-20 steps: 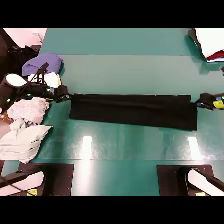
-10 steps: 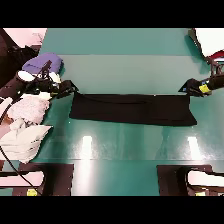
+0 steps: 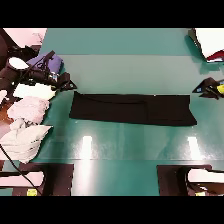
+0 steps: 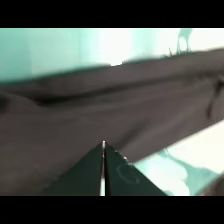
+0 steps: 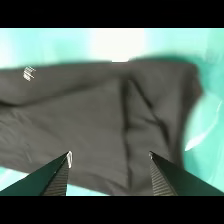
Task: Fold the shirts.
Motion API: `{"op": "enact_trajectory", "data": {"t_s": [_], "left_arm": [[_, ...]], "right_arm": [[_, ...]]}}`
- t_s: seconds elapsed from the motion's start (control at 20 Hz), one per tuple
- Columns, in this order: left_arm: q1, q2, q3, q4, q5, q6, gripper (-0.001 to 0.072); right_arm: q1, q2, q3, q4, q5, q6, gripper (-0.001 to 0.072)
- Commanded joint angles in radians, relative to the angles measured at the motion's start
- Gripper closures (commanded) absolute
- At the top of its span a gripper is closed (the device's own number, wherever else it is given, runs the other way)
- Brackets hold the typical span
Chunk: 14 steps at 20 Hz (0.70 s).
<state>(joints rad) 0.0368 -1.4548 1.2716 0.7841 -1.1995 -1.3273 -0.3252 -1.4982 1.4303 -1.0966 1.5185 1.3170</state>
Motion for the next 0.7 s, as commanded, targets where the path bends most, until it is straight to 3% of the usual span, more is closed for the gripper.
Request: {"op": "enact_trajectory", "data": {"t_s": [0.0,0.25,0.65], "left_arm": [[-0.066,0.002,0.008,-0.014,-0.045,-0.001,0.0681],[-0.24,0.002,0.008,-0.014,0.069,-0.001,0.0681],[-0.387,0.002,0.008,-0.013,0.169,-0.008,0.0681]], "right_arm": [[-0.114,-0.032,-0.039,0.015,0.037,-0.029,0.0122],[-0.21,-0.092,-0.229,0.156,-0.048,-0.13,0.0117],[-0.119,-0.177,-0.281,0.164,-0.081,-0.23,0.012]]}}
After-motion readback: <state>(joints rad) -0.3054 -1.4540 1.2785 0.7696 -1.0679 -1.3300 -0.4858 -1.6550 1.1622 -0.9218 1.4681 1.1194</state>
